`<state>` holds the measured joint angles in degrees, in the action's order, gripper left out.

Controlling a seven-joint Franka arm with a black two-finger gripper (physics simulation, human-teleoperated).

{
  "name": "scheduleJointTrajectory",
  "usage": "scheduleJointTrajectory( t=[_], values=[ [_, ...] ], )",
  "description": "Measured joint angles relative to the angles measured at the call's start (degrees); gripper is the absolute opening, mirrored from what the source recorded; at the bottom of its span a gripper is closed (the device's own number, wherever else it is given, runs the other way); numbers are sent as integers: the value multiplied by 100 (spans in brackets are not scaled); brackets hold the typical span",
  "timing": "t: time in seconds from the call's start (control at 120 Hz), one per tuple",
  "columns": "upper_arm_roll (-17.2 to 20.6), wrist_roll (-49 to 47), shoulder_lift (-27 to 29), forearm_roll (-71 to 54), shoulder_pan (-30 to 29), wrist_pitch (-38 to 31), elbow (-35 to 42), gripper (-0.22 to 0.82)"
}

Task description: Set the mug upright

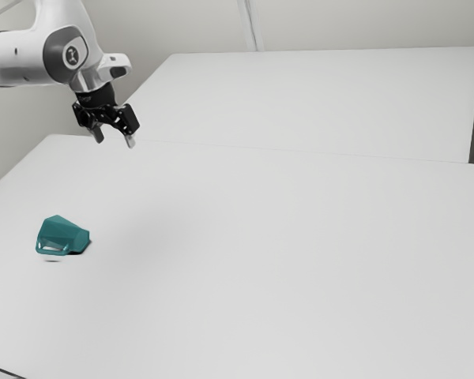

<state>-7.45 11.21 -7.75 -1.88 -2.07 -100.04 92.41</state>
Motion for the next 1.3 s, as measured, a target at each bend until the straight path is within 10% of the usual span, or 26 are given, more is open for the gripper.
scheduleJointTrajectory(
  t=[0.35,0.883,1.3],
  values=[
    [-800,588,118,680,-506,-253,364,60],
    [-765,2271,-1266,2349,-2796,348,56,60],
    [-56,3435,-2617,3027,-3895,1230,-948,60]
  ],
)
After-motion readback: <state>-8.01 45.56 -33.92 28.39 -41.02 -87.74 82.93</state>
